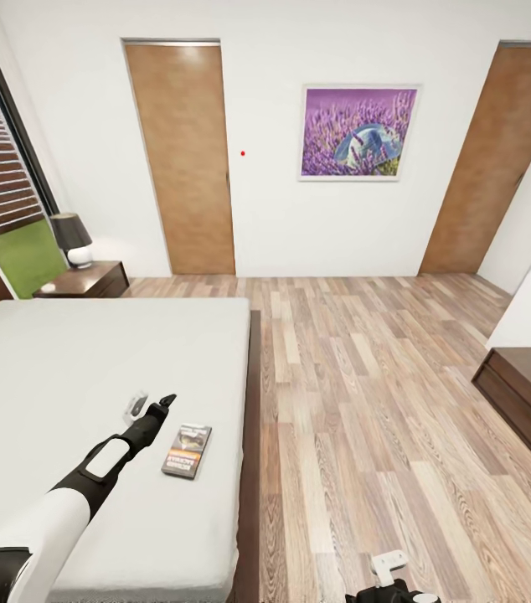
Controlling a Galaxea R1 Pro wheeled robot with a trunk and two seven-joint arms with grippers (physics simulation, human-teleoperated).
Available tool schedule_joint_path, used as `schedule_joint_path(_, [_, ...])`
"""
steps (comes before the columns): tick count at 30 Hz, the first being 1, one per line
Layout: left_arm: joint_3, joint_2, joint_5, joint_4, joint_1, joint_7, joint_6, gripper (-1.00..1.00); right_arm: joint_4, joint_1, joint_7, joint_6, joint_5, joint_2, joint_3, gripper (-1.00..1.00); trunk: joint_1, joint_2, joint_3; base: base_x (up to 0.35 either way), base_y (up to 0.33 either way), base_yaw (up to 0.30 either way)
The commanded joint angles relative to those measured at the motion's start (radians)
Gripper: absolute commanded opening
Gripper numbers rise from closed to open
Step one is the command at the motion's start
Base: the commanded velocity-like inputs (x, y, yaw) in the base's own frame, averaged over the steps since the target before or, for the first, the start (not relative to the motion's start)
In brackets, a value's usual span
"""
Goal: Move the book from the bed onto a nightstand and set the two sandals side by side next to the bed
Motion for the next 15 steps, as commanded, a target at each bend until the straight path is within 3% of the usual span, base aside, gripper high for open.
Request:
schedule_joint_path(1, [0.000, 0.000, 0.010, 0.000, -0.001, -0.003, 0.006, 1.00, -0.002, -0.001, -0.001, 0.006, -0.010, -0.001, 0.006, 1.00, 0.001, -0.002, -0.004, 0.000, 0.000, 0.000])
schedule_joint_path(15, [0.000, 0.000, 0.009, 0.000, -0.001, -0.003, 0.007, 1.00, -0.002, -0.001, -0.001, 0.006, -0.010, -0.001, 0.007, 1.00, 0.001, -0.002, -0.027, 0.000, 0.000, 0.000])
